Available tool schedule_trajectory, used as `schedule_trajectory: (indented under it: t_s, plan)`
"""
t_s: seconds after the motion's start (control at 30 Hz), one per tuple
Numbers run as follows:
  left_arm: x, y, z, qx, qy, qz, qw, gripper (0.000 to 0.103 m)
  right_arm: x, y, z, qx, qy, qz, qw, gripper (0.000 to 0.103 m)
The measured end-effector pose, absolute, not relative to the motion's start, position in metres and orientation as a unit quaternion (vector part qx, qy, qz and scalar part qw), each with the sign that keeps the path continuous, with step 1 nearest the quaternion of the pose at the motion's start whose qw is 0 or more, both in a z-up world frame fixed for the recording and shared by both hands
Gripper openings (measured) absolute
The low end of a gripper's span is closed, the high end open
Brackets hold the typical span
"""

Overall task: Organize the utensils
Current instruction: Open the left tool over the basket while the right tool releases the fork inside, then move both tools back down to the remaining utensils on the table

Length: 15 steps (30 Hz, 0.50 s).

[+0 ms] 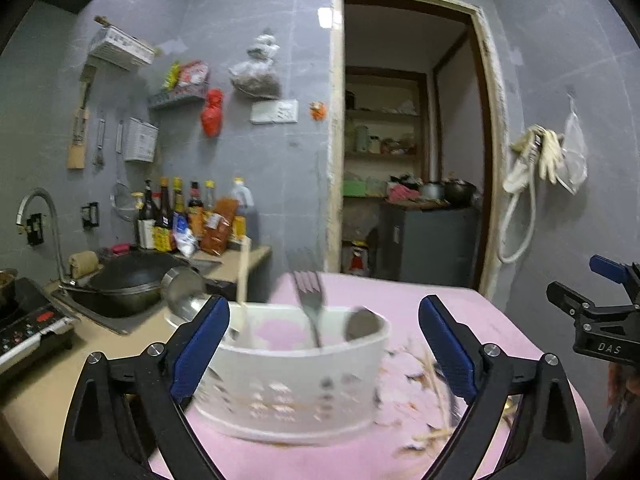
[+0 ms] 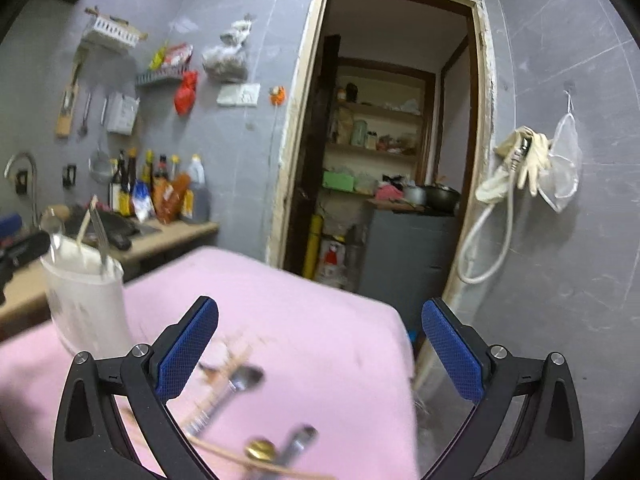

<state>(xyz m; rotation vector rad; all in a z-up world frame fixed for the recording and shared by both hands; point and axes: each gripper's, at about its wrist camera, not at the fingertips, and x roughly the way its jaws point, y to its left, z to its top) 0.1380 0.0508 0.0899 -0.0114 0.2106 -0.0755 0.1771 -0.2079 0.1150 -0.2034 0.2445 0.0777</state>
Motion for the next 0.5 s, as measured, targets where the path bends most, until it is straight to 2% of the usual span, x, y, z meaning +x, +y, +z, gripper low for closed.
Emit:
schedule_trajectory:
  t_s: [0.5]
  plan:
    - [0.166,-0.022,0.046,0.064,0.218,-0.101,0.968,0.093,0.175,-0.260,0.061,-0.095,0.243,0.045,0.964,0.102]
